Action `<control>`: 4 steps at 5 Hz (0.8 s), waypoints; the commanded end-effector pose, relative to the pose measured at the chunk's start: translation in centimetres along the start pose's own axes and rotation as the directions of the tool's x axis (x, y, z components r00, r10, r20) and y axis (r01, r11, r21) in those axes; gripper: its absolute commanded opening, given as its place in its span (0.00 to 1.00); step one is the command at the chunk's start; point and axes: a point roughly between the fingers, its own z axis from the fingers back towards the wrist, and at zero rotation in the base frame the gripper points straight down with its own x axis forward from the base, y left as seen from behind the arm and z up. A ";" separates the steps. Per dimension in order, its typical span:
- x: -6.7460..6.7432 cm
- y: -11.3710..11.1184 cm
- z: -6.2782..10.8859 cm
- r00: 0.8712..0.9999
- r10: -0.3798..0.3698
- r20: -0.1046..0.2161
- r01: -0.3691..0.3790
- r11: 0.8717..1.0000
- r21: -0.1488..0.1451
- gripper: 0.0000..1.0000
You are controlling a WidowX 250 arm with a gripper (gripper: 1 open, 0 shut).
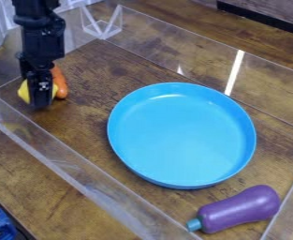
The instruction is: Put the lemon on the blue tray
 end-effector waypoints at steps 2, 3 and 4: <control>1.4 0.2 2.2 0.999 -0.020 0.042 0.018 0.998 0.054 0.00; 1.8 -0.1 2.9 0.999 -0.022 0.042 0.019 0.998 0.063 0.00; 2.7 -1.0 4.5 0.999 -0.029 0.038 0.025 0.996 0.085 0.00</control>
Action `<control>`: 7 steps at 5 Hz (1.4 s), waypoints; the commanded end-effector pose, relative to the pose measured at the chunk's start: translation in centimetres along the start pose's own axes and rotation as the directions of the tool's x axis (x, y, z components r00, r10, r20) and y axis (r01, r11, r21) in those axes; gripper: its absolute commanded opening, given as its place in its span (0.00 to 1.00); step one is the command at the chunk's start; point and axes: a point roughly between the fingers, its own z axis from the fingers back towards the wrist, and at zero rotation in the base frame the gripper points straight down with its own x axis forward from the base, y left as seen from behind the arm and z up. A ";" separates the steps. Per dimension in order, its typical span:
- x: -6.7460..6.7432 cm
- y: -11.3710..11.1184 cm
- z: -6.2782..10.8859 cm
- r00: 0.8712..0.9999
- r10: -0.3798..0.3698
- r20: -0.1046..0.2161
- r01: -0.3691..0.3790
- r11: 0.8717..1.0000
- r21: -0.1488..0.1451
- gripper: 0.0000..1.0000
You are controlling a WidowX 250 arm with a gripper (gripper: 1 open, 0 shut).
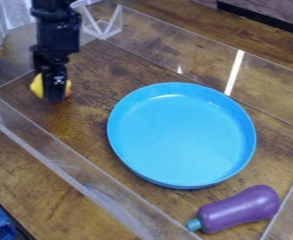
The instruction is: Put the lemon on the blue tray
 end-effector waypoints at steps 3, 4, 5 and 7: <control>2.0 -1.0 6.4 0.999 -0.022 0.041 0.018 0.994 0.107 0.00; 2.2 -1.4 6.7 0.998 -0.036 0.042 0.031 0.994 0.107 0.00; 2.4 -1.7 7.0 0.998 -0.049 0.044 0.044 0.993 0.108 0.00; 3.1 -2.9 7.7 0.995 -0.091 0.045 0.085 0.990 0.117 0.00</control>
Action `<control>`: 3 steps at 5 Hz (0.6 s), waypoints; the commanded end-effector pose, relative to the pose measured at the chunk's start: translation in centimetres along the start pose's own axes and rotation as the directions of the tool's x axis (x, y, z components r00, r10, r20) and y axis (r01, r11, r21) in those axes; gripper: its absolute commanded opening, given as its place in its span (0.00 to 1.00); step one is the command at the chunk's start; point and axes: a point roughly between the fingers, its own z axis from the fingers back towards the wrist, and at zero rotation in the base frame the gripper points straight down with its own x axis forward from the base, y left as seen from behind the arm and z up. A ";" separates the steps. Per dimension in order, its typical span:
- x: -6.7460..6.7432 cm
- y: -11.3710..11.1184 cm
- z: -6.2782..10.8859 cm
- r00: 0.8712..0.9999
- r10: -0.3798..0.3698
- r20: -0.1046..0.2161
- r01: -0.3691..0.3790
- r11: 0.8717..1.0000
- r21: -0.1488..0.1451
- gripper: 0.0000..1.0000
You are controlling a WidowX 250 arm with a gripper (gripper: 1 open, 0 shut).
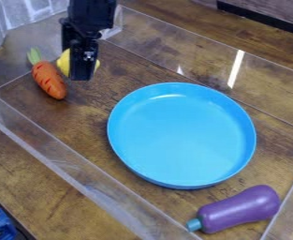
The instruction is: Put the lemon on the blue tray
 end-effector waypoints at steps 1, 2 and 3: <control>0.6 -0.2 4.0 0.996 -0.021 0.088 0.013 0.996 0.089 0.00; 0.8 -0.8 4.5 0.995 -0.035 0.094 0.026 0.995 0.094 0.00; 1.2 -1.6 4.8 0.993 -0.062 0.097 0.052 0.994 0.096 0.00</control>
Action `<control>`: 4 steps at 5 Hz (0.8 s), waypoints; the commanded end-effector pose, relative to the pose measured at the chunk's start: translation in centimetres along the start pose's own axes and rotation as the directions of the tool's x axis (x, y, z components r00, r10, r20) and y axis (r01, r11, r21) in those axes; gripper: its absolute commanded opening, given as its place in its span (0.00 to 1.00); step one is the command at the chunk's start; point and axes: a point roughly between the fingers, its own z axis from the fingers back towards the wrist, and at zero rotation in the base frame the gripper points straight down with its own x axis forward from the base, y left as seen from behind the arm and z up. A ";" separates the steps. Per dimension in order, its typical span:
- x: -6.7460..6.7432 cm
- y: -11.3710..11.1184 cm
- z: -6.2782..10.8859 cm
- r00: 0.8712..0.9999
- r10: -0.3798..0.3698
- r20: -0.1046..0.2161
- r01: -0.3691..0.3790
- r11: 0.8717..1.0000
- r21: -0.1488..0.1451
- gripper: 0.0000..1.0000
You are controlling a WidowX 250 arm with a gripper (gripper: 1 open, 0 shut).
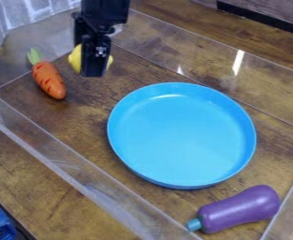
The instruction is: Put the lemon on the blue tray
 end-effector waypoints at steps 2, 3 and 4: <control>1.3 -2.2 3.9 0.995 -0.072 0.075 0.066 0.995 0.079 0.00; 2.0 -4.1 4.4 0.990 -0.109 0.085 0.102 0.991 0.082 0.00; 2.7 -6.4 4.7 0.983 -0.157 0.094 0.150 0.985 0.083 0.00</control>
